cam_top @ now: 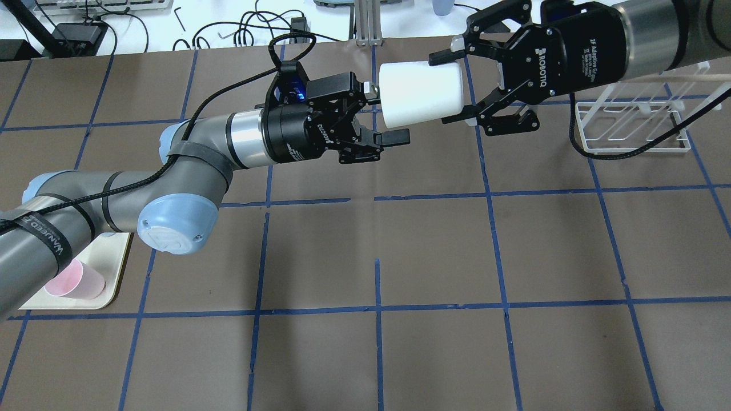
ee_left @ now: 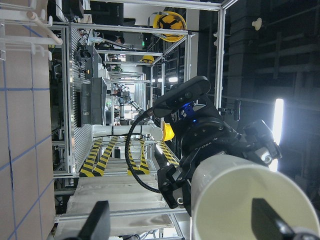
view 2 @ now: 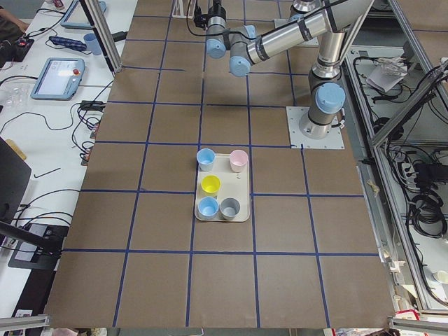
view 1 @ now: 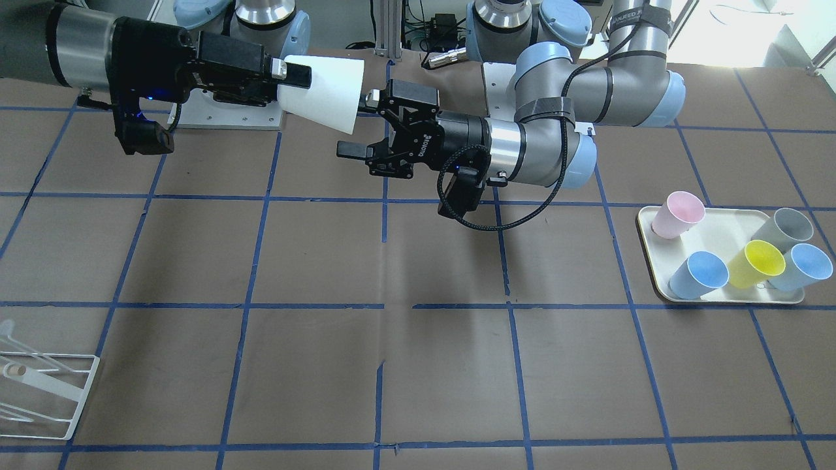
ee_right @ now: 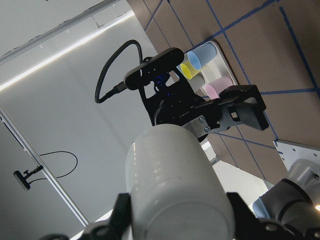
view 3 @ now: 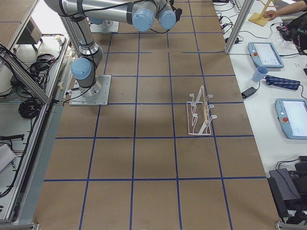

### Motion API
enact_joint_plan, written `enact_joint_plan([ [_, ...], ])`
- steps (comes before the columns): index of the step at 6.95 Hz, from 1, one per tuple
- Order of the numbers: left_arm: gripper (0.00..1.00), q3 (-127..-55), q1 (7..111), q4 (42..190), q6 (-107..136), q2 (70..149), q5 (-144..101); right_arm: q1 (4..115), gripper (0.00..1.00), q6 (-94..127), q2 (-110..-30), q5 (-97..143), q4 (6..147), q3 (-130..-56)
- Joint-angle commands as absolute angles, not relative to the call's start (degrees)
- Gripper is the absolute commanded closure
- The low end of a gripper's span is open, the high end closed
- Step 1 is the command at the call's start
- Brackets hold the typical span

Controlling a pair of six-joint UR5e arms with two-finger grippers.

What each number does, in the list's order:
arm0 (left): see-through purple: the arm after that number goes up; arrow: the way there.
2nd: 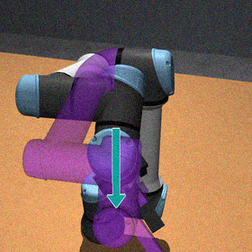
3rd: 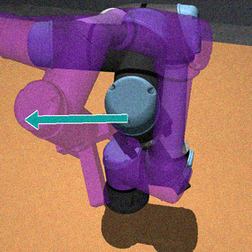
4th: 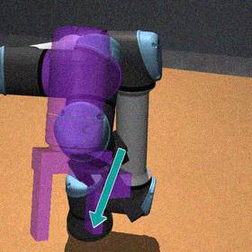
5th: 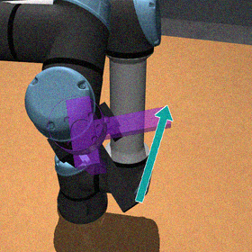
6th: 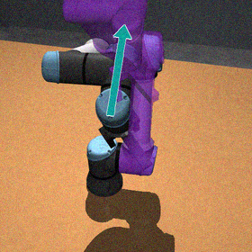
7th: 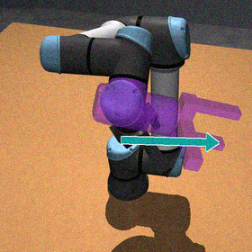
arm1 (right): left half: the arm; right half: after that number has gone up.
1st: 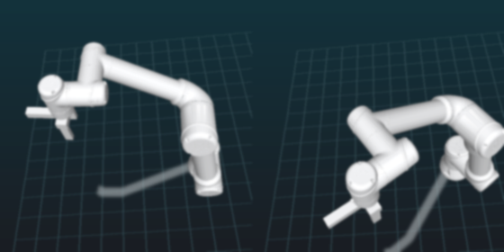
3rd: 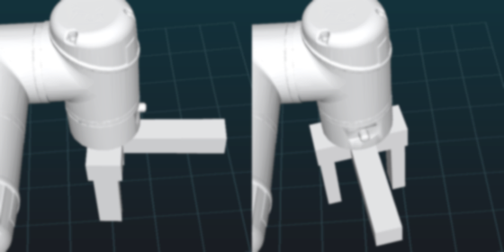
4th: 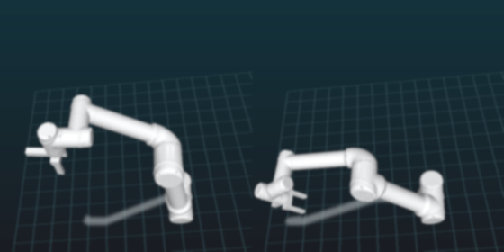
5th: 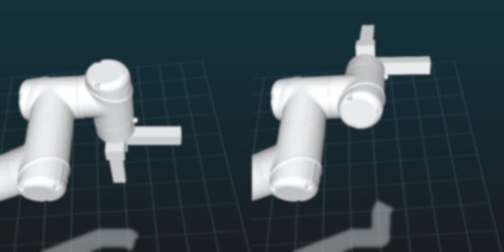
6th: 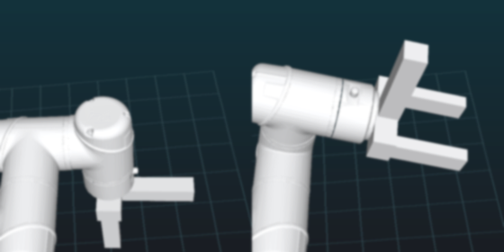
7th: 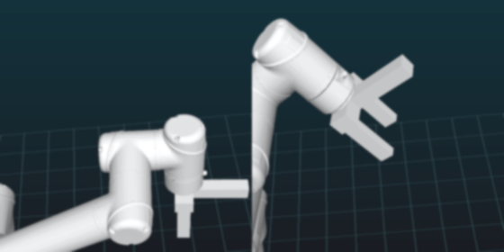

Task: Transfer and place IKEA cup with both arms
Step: 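Close the left gripper on the white cup's rim beside the right gripper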

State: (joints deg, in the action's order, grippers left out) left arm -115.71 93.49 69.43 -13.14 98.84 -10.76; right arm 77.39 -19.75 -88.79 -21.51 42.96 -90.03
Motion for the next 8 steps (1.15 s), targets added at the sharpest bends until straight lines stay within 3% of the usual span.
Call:
enact_joint_plan([
  [1, 0.21, -116.0, 94.0, 69.1, -12.8, 97.3, -10.8, 77.4, 0.71, -19.8, -88.8, -21.5, 43.0, -90.0],
  [2, 0.22, -116.0, 94.0, 68.4, -12.8, 97.4, -10.8, 77.4, 0.71, -19.8, -88.8, -21.5, 43.0, -90.0],
  [5, 0.39, -116.0, 93.6, 67.9, -13.0, 97.4, -10.8, 77.4, 0.69, -19.8, -88.8, -21.5, 43.0, -90.0],
  [7, 0.66, -116.0, 93.3, 67.2, -13.0, 97.4, -10.8, 77.4, 0.67, -19.8, -88.8, -21.5, 42.9, -90.1],
  [8, 0.70, -116.0, 93.3, 66.8, -13.1, 97.6, -10.8, 77.4, 0.67, -19.8, -88.8, -21.6, 43.1, -90.0],
])
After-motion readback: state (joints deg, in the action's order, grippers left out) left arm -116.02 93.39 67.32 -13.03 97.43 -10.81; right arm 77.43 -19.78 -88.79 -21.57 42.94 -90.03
